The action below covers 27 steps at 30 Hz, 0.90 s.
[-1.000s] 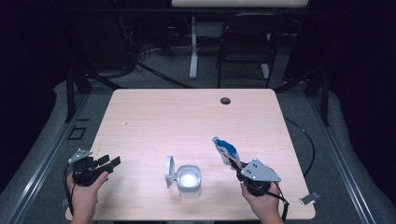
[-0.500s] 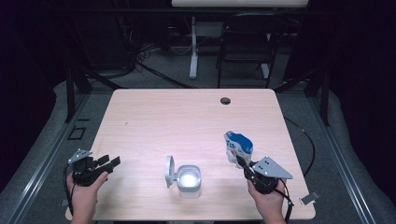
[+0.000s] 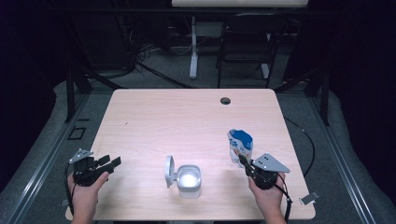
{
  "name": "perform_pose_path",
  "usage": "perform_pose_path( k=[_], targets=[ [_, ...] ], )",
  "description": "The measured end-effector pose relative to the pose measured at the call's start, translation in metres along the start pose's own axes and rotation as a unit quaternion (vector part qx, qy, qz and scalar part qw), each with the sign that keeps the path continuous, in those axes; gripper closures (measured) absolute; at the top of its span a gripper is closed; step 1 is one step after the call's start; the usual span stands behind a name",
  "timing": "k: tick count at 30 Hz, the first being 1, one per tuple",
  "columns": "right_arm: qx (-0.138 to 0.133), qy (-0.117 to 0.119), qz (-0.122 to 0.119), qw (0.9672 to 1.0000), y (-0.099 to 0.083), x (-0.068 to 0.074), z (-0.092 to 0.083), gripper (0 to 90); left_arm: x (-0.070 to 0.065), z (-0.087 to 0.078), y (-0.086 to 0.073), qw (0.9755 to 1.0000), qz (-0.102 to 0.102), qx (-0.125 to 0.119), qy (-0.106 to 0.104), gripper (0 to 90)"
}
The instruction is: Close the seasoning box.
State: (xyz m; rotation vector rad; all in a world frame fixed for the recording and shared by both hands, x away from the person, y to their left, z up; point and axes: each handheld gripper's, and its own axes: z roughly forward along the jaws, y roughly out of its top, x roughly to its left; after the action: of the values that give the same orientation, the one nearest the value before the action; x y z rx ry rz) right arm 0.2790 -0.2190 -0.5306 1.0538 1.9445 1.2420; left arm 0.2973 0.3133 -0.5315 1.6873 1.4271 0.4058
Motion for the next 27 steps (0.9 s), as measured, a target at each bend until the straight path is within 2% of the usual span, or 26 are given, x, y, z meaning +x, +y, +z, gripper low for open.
perform_pose_path(
  k=[9,14,20,25,27],
  targets=[
    [0.039,-0.018,0.001,0.9991,-0.009,-0.005,0.012,89.7,-0.001,0.001,0.0,1.0,0.0,-0.004,0.001,45.5],
    [0.051,-0.021,0.003,0.9985,-0.013,-0.005,0.016,89.7,-0.001,0.001,0.0,1.0,0.0,-0.003,0.001,45.5],
    [0.068,-0.028,-0.007,0.9973,-0.015,-0.004,0.02,89.6,-0.001,0.001,0.0,1.0,0.004,-0.002,0.001,45.5],
    [0.086,-0.03,-0.005,0.9958,-0.018,-0.005,0.023,89.4,-0.002,0.001,0.0,1.0,0.005,0.003,0.001,45.5],
    [0.085,-0.029,-0.002,0.996,-0.018,-0.006,0.023,89.4,-0.002,0.001,0.0,1.0,0.005,0.002,0.0,45.5]
  ],
)
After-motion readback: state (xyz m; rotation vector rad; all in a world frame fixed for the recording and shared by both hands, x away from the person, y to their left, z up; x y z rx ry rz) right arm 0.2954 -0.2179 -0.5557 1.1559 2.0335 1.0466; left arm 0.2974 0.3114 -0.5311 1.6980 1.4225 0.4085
